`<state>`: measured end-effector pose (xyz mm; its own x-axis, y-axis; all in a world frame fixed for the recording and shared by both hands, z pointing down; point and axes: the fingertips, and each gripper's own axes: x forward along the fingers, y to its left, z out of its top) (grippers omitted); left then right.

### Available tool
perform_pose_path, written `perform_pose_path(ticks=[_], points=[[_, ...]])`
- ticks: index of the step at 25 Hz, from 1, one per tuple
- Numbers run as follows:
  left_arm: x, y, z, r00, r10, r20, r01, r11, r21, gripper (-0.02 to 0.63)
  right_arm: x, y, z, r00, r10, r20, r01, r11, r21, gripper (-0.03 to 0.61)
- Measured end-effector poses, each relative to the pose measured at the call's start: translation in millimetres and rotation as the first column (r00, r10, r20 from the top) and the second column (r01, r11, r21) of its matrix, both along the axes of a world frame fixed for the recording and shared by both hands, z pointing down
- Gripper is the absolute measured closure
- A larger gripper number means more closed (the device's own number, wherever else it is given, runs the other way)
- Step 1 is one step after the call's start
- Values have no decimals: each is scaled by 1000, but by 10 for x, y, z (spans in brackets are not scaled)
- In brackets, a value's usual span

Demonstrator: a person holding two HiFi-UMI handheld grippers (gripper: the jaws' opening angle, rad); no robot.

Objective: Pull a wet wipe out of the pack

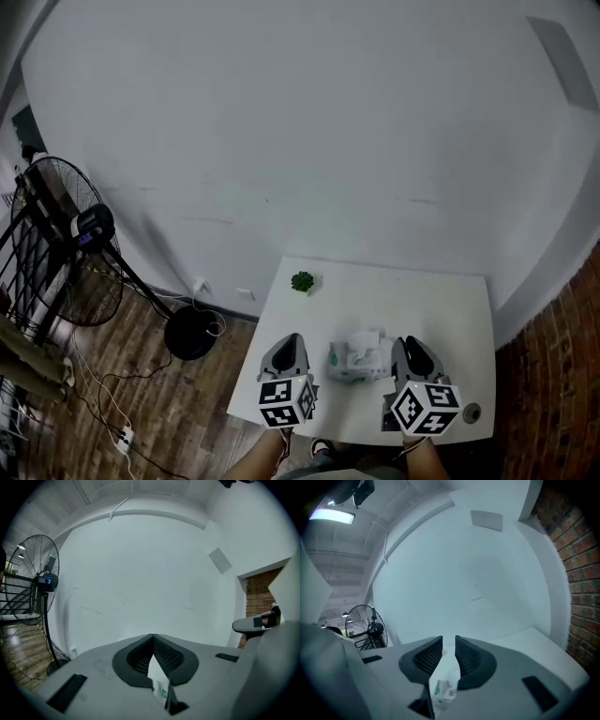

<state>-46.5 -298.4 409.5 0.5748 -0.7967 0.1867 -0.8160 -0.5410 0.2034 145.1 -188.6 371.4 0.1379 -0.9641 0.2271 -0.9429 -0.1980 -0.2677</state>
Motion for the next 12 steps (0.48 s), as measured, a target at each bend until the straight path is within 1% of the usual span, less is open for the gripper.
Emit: perform_pose_path(ticks=[5, 8, 12], points=[[133, -199, 35, 1000, 9, 5, -9, 1000, -9, 612, 120, -128, 66, 1000, 9, -2, -9, 999, -32, 492], [181, -282, 78, 1000, -18, 23, 18, 1000, -8, 612, 217, -233, 101, 1000, -11, 4, 11, 999, -36, 492], [180, -302, 111, 998, -55, 29, 56, 998, -22, 611, 279, -349, 148, 998, -58, 4, 58, 997, -48, 492]])
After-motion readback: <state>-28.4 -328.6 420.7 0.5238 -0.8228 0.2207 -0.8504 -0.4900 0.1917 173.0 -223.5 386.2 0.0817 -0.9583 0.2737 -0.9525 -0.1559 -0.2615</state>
